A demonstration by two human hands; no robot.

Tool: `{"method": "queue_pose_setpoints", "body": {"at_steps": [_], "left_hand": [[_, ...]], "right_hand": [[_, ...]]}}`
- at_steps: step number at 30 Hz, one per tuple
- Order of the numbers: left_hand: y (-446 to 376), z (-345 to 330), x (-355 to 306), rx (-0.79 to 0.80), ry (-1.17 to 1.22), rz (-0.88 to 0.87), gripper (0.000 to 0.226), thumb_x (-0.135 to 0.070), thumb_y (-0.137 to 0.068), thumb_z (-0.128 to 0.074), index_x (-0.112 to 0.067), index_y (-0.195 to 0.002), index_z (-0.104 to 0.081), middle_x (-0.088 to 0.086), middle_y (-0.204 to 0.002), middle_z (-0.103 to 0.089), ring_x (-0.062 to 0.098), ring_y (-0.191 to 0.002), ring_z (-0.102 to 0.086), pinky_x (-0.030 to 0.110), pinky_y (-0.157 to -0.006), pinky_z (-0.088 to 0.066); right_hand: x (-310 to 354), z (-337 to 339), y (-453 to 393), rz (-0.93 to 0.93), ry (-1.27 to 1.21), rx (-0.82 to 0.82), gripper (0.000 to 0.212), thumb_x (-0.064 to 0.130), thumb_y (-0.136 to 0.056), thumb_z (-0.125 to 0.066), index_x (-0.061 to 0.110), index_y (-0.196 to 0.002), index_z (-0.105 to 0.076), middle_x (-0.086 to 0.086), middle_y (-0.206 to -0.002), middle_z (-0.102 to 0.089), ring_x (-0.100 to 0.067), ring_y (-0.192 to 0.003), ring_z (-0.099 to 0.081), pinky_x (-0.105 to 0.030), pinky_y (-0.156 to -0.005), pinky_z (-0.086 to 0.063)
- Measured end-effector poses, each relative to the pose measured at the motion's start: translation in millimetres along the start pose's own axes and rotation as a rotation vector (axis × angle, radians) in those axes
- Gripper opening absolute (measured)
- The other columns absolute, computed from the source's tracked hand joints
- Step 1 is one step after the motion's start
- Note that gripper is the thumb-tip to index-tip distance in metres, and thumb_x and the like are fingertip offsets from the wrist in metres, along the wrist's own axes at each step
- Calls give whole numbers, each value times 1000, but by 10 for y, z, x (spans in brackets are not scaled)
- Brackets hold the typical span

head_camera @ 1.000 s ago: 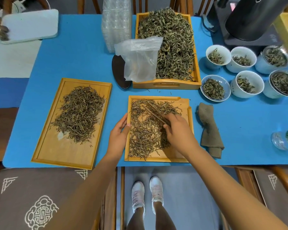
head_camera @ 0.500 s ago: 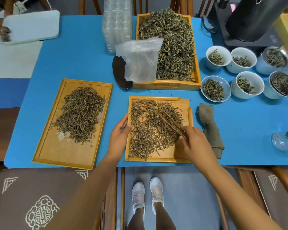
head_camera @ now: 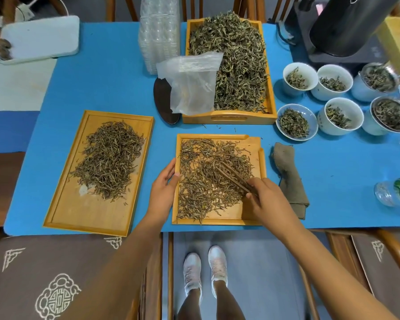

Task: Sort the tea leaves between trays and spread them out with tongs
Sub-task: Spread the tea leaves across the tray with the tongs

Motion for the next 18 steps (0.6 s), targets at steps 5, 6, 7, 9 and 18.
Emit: {"method": "queue_pose_setpoints", "body": {"at_steps": [5,6,7,9,18], "left_hand": [[14,-6,-12,15,7,-6,43,-22,-95,-52,-34,-136,-44,-24,-130,-43,-5,-119,-39,16,-95,-31],[13,-6,-13,16,7,-6,43,-22,-95,-52,-34,-136,-43,-25,-129,-42,-6,-119,-39,15,-95,-31],[13,-8,-15,17,3,-7,43,-22,-95,-51,-34,-136,-43,-26,-129,-42,-6,-118,-39,14,-93,-31],[20,-14,-19,19,-5,-8,43,-22,-95,-51,-34,-136,-43,-27,-127,-42,-8,-117,-39,9,-89,-32],[16,-13,-22,14,3,-7,44,-21,-95,-51,-32,-136,-43,-24,-129,-43,-4,-120,-39,15,-95,-32]], "right_hand": [[-59,36,93,4,-28,12,28,13,-90,-52,10,-119,-52,-12,-105,-54,-26,-101,-48,-24,-77,-33],[-79,36,122,10,-30,20,27,13,-90,-52,10,-118,-52,-11,-104,-54,-26,-100,-48,-22,-75,-31],[-99,39,151,17,-23,26,26,13,-90,-52,10,-117,-53,-11,-103,-54,-25,-99,-49,-21,-74,-29],[-140,35,220,31,-5,51,26,14,-91,-52,11,-116,-53,-10,-103,-55,-23,-97,-48,-20,-73,-29],[-274,-17,537,70,17,115,30,20,-92,-51,18,-122,-50,-1,-105,-52,-15,-96,-47,-19,-75,-33]]}}
Point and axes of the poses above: each hand's wrist, its own y-axis away from the middle knuckle, its own z-axis out of the back of the hand, x = y × z, the point moved 10 cm from there along -y, towards the middle knuckle
